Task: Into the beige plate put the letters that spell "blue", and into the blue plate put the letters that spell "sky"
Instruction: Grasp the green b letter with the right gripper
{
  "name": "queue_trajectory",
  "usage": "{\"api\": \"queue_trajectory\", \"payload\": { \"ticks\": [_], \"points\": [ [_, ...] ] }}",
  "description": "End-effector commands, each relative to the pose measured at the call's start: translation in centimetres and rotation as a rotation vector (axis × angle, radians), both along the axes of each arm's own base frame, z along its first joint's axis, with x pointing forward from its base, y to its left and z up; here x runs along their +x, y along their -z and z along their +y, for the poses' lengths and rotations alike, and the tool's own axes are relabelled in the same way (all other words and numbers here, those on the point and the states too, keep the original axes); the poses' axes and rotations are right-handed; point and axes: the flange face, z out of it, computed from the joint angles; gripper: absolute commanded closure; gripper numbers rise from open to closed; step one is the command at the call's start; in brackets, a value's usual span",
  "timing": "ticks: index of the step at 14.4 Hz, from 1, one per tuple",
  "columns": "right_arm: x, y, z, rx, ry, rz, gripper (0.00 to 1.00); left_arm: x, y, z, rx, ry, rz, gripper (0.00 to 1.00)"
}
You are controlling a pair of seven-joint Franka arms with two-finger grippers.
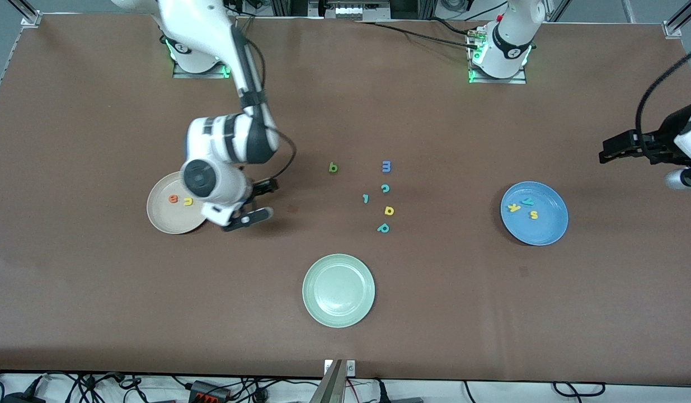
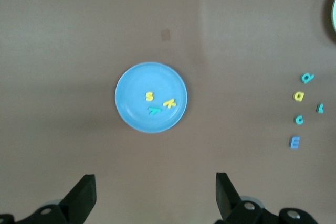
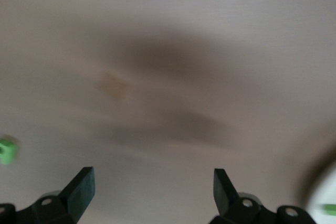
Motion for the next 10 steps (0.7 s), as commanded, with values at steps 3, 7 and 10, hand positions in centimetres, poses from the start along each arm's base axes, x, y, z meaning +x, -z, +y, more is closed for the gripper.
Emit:
{"api": "queue_trajectory", "payload": {
  "ticks": [3, 7, 10],
  "points": [
    [-5.3, 1.9, 9.3, -0.005, 0.213, -0.084, 0.0, -3.6, 1.3, 0.4, -0.018, 0.002, -0.083, 0.0],
    [-8.6, 4.0, 13.5, 0.042, 0.36, -0.076, 0.0, -3.2, 1.6, 0.1, -0.005, 0.005, -0.082, 0.0],
    [-10.0, 5.5, 15.1, 0.019, 0.419, -0.108, 0.0, -3.2, 1.5, -0.2, -0.004, 0.011, -0.084, 0.0]
  ]
}}
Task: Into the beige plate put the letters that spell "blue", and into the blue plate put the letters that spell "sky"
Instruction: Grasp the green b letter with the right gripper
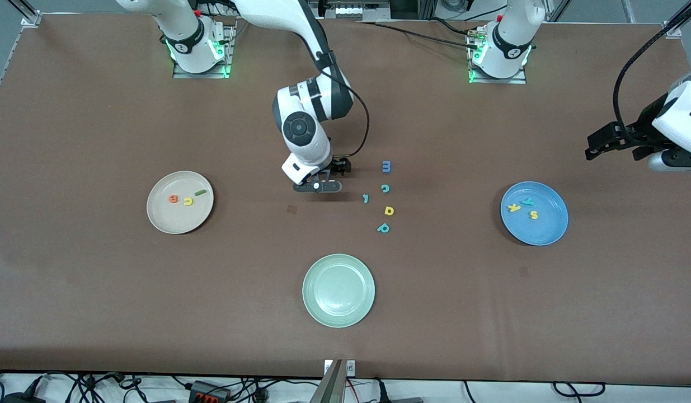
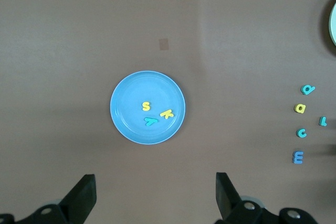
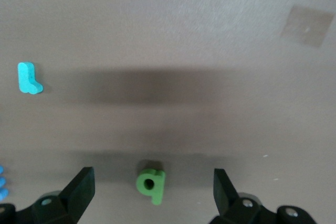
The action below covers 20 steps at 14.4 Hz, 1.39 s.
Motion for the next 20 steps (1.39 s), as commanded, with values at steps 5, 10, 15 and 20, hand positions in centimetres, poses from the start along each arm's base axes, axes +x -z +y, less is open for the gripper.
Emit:
{"api": "queue_trajectory", "payload": {
  "ticks": [5, 10, 15, 20],
  "points": [
    [-1.9, 1.1, 1.4, -0.018, 0.169, 0.002, 0.12, -1.2, -0.8, -1.5, 0.011, 0.048, 0.012, 0.0],
    [-2.3, 2.0, 1.7, -0.037, 0.175, 0.004, 0.23, -1.1, -1.2, -2.0, 0.039, 0.073, -0.002, 0.0],
    [-2.7, 2.0, 2.0, -0.038, 0.164, 0.005, 0.43, -1.0, -1.3, -1.8, 0.037, 0.07, -0.007, 0.0],
    [-2.3, 1.9, 1.6, -0.037, 0.161, 0.007, 0.74, -1.0, -1.3, -1.8, 0.037, 0.072, -0.005, 0.0]
  ]
}}
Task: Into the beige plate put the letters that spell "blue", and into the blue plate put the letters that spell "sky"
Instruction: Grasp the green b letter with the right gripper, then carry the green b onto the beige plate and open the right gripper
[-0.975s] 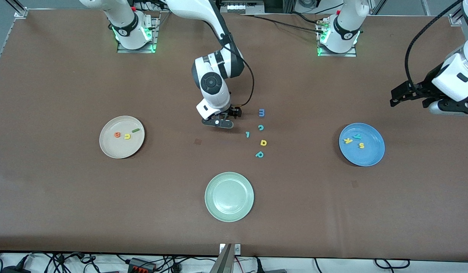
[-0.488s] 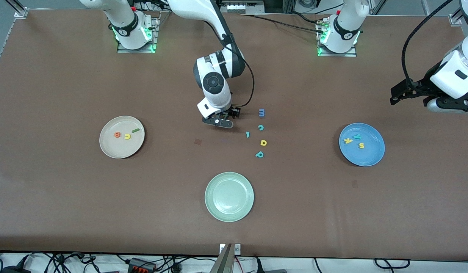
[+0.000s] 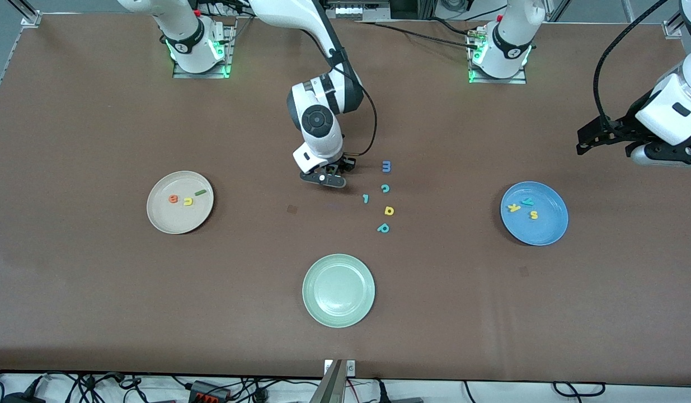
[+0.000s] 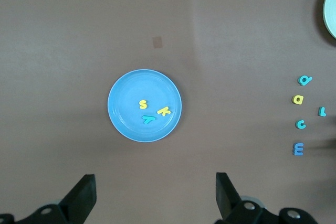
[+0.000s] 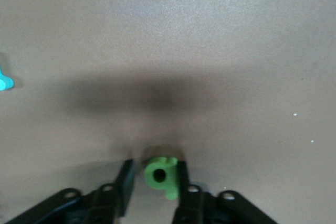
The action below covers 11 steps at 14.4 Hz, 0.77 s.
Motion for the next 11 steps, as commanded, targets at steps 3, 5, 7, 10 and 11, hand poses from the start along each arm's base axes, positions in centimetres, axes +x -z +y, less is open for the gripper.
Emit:
{"api": "queue_trajectory", "payload": {
  "ticks": [3, 5, 7, 10, 11],
  "points": [
    [0.6, -0.9, -0.2, 0.019, 0.021, -0.012, 0.79, -0.4, -0.9, 0.2, 0.017, 0.024, -0.011, 0.0],
    [2.7, -3.0, -1.4, 0.025, 0.04, -0.054, 0.79, -0.2, -1.1, 0.2, 0.017, 0.022, -0.013, 0.0],
    [5.2, -5.2, -3.8, 0.018, 0.058, -0.095, 0.79, -0.2, -1.1, 0.2, 0.017, 0.016, -0.014, 0.0],
    [9.1, -8.2, -7.9, 0.004, 0.066, -0.161, 0.79, -0.2, -1.1, 0.1, 0.017, 0.02, -0.014, 0.0],
    [10.3, -8.4, -9.9, -0.004, 0.051, -0.149, 0.79, -0.2, -1.1, 0.2, 0.017, 0.019, -0.014, 0.0]
  ]
}}
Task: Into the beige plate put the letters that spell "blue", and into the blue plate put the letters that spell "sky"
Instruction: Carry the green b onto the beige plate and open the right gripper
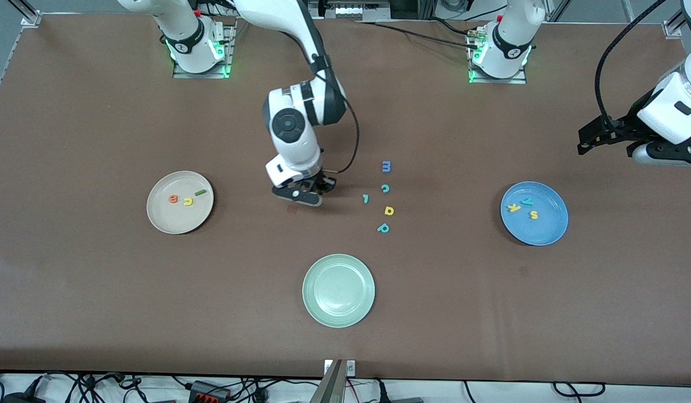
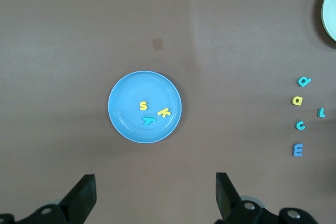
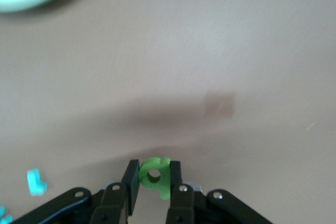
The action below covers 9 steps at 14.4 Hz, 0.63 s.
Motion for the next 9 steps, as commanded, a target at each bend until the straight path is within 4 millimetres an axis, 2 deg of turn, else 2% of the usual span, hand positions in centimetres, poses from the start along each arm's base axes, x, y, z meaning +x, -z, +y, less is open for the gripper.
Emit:
{"api": "queue_trajectory", "payload": {
  "ticks": [1, 3, 5, 9],
  "points": [
    [2.9, -1.0, -5.7, -0.008, -0.044, 0.065, 0.79, -0.2, -1.0, 0.2, 0.017, 0.018, -0.011, 0.0],
    [5.1, -1.6, -11.7, -0.016, -0.099, 0.151, 0.79, -0.2, -1.0, 0.2, 0.017, 0.02, -0.011, 0.0],
    [6.1, -1.6, -17.0, -0.022, -0.141, 0.237, 0.79, -0.3, -1.0, 0.1, 0.017, 0.021, -0.011, 0.0],
    [7.0, -0.7, -25.9, -0.018, -0.215, 0.367, 0.79, -0.3, -0.9, 0.0, 0.017, 0.023, -0.009, 0.0]
  ]
}}
